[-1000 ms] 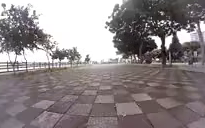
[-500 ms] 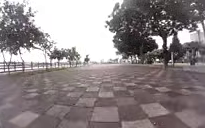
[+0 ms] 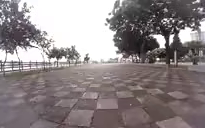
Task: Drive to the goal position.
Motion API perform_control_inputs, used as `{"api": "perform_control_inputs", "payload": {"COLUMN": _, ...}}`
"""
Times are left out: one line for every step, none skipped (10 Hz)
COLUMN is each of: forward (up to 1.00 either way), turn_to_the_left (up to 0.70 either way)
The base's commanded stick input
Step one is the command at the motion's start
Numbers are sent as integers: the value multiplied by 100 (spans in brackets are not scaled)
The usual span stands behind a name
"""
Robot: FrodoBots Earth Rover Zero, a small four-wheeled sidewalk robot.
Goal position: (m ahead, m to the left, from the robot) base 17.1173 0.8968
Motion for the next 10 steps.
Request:
{"api": "perform_control_inputs", "payload": {"forward": 100, "turn_to_the_left": 0}}
{"api": "perform_control_inputs", "payload": {"forward": 100, "turn_to_the_left": 0}}
{"api": "perform_control_inputs", "payload": {"forward": 100, "turn_to_the_left": 0}}
{"api": "perform_control_inputs", "payload": {"forward": 100, "turn_to_the_left": 0}}
{"api": "perform_control_inputs", "payload": {"forward": 100, "turn_to_the_left": 0}}
{"api": "perform_control_inputs", "payload": {"forward": 100, "turn_to_the_left": 0}}
{"api": "perform_control_inputs", "payload": {"forward": 100, "turn_to_the_left": 0}}
{"api": "perform_control_inputs", "payload": {"forward": 100, "turn_to_the_left": 0}}
{"api": "perform_control_inputs", "payload": {"forward": 100, "turn_to_the_left": 0}}
{"api": "perform_control_inputs", "payload": {"forward": 100, "turn_to_the_left": 0}}
